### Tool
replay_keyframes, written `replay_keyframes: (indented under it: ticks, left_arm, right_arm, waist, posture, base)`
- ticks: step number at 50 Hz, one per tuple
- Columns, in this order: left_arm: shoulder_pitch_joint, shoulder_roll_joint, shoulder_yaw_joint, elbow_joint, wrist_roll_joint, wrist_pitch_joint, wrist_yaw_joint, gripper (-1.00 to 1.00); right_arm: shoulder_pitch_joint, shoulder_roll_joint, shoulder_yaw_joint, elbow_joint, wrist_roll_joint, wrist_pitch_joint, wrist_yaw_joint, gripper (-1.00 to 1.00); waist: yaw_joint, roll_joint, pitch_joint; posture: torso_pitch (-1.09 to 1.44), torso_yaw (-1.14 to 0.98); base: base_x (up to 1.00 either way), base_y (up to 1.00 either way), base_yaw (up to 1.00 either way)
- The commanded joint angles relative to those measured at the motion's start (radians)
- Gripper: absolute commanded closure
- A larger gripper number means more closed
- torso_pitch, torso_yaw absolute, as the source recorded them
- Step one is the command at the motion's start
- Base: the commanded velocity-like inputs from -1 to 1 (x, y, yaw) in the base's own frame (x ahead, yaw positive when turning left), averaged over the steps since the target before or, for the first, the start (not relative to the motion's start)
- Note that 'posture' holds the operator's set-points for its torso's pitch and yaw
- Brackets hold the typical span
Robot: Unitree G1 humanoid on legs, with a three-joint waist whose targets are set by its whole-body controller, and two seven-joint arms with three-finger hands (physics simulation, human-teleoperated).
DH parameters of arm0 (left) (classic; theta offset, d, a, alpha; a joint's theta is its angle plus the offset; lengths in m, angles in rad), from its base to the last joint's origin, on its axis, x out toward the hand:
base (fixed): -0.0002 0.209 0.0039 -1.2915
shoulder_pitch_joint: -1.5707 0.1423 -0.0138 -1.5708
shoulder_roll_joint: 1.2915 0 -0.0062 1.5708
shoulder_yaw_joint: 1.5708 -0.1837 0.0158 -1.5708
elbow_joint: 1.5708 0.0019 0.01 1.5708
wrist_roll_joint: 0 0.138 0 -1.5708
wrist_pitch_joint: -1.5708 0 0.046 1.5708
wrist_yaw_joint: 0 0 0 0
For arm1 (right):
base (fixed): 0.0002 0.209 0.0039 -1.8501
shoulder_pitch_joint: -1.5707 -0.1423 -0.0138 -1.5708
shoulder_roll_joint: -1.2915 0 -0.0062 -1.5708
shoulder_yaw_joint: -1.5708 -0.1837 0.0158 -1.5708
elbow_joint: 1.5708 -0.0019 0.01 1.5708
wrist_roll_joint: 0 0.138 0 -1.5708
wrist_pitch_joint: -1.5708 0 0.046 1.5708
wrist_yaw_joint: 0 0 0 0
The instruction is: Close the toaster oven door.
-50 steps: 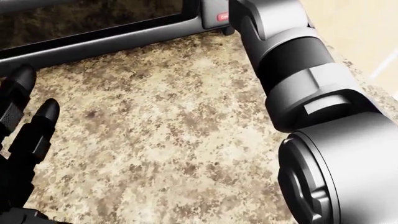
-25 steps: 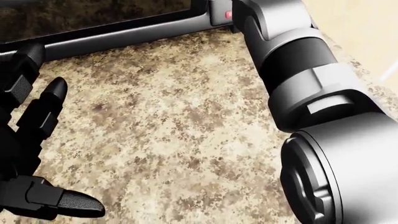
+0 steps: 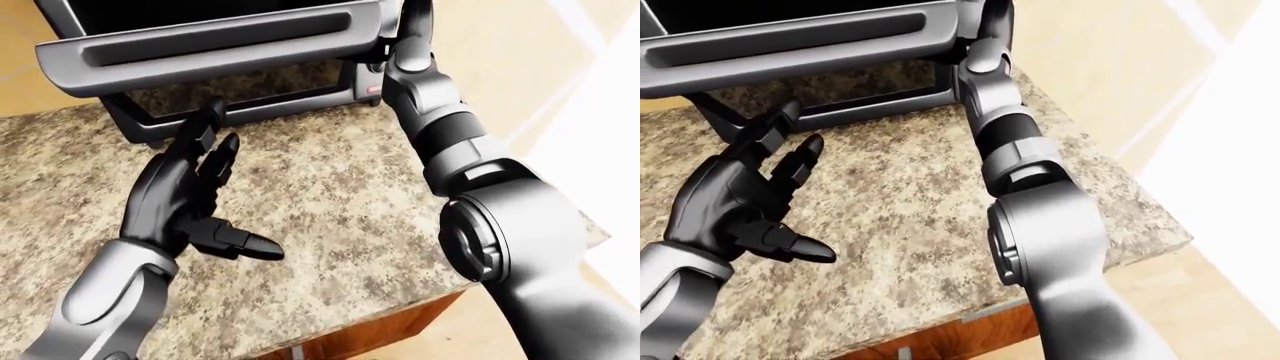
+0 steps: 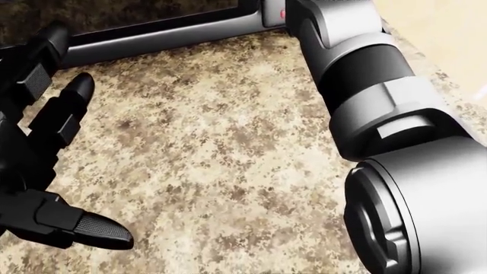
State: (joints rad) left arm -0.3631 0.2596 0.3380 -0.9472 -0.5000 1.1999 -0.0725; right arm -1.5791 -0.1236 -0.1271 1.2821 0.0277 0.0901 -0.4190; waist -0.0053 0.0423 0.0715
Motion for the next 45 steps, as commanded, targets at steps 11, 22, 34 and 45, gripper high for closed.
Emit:
replay_keyframes:
  ticks: [11,22,34,45]
  left_arm:
    - [-0.067,0.050,0.050,0.049,-0.067,-0.027,0.038,-1.00]
    - [-0.131,0.105,0.072,0.117,-0.138,-0.024,0.088,-1.00]
    - [-0.186,0.151,0.068,0.143,-0.236,0.003,0.155,-1.00]
    - [-0.215,0.196,0.066,0.170,-0.307,0.002,0.197,-1.00]
  right_arm:
    - [-0.070,0.019,0.009,-0.078,0.011,-0.059,0.050,-1.00]
    - [-0.070,0.020,0.009,-0.078,0.011,-0.059,0.051,-1.00]
    - [-0.070,0.018,0.008,-0.076,0.011,-0.057,0.051,-1.00]
    - [-0.069,0.023,0.009,-0.077,0.010,-0.057,0.050,-1.00]
  waist:
    - [-0.002,0.003,-0.041]
    - [-0.002,0.008,-0.039]
    - [-0.003,0.003,-0.035]
    - [-0.007,0.010,-0.032]
  posture:
    - [0.00,0.00]
    - [0.00,0.00]
    - [0.00,0.00]
    - [0.00,0.00]
  base:
    - [0.00,0.00,0.00]
    - [0.00,0.00,0.00]
    - [0.00,0.00,0.00]
    - [0.00,0.00,0.00]
